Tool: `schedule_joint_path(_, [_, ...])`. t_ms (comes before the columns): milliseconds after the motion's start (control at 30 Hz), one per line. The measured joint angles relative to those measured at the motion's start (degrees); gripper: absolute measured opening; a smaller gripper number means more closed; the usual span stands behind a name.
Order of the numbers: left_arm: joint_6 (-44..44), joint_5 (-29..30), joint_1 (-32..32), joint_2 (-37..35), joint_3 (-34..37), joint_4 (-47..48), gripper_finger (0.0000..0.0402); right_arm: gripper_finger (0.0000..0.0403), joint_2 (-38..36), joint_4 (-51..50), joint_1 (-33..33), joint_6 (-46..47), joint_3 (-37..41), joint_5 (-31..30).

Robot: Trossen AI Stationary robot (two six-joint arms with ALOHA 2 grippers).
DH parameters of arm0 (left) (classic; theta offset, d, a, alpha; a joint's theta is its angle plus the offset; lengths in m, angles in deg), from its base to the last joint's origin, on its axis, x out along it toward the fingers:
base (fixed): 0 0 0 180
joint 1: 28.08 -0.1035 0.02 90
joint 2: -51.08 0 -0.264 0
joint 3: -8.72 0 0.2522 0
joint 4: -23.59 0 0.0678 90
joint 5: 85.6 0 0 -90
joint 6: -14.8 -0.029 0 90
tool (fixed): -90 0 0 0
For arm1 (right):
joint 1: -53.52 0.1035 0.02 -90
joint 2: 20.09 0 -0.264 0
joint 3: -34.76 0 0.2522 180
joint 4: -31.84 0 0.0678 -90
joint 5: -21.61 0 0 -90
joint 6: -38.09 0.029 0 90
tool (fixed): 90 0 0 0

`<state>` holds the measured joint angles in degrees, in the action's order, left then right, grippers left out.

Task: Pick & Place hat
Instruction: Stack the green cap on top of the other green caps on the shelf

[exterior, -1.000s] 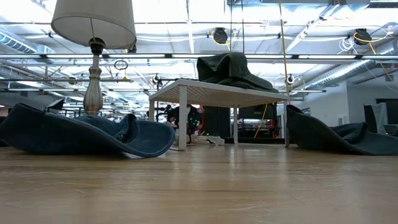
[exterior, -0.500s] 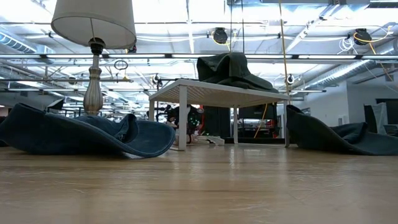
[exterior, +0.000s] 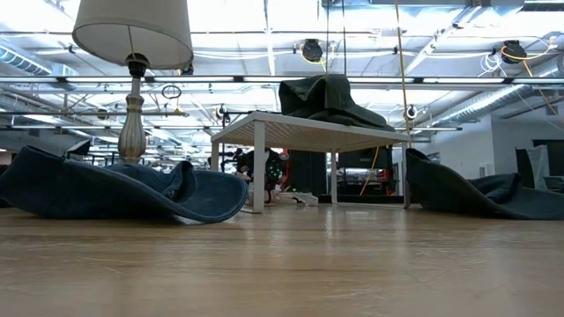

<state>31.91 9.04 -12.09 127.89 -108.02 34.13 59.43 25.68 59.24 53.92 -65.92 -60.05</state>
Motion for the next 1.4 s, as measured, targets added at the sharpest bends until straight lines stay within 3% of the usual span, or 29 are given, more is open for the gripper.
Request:
schedule_joint_path(233, [1.5, 1.5, -1.6, 0.0, 0.0, 4.3, 0.0017, 0.0211, -1.0, -14.2, 1.3, 0.6, 0.0, 5.4])
schedule_joint_path(367, [1.1, 4.5, -2.6, 0.0, 0.0, 6.0, 0.0017, 0.0205, -1.3, -20.6, 3.2, 0.6, 0.0, 4.1])
schedule_joint_path(600, [-3.1, 12.9, -4.7, 0.0, 0.0, 10.9, 0.0017, 0.0199, -3.4, -27.6, 7.3, 2.9, 0.0, -7.7])
schedule_joint_path(867, [-7.5, 21.0, -8.0, 0.0, 0.0, 14.6, 0.0017, 0.0199, -7.0, -28.0, 12.5, 2.4, 0.0, -21.8])
schedule_joint_path(1167, [-6.7, 20.7, -14.5, 0.9, -0.1, 15.2, 0.0017, 0.0198, -11.3, -28.0, 17.3, -4.6, 0.0, -41.3])
schedule_joint_path(1400, [-4.0, 17.0, -19.9, 6.1, 0.0, 7.6, 0.0017, 0.0199, -14.5, -28.0, 17.7, -8.4, 0.0, -42.9])
